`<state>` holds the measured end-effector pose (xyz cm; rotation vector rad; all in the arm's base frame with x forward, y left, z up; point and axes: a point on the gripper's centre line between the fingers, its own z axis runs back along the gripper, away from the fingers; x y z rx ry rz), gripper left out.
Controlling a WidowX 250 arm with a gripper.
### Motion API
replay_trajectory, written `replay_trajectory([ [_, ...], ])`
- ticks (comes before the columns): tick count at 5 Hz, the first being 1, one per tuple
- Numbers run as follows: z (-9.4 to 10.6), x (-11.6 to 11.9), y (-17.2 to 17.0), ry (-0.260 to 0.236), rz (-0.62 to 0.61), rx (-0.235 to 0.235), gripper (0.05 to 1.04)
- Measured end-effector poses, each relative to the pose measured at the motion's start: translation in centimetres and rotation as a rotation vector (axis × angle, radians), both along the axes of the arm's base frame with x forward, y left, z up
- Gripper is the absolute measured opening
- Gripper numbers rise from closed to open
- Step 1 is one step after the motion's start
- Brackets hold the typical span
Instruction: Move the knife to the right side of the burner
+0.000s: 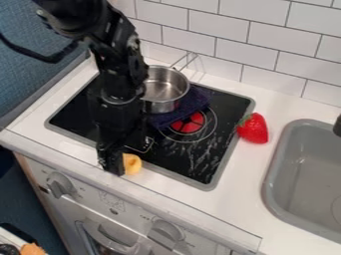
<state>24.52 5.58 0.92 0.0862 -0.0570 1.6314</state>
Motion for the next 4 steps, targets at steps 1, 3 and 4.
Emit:
replay_trajectory([
  [1, -0.1, 0.1, 0.1, 0.002, 0.013, 0.000, 0.957],
  [3, -0.4, -0.8, 0.0, -0.028, 0.118, -0.035, 0.516],
  [4, -0.4, -1.2, 0.0, -0.018, 0.115, -0.046, 0.504],
])
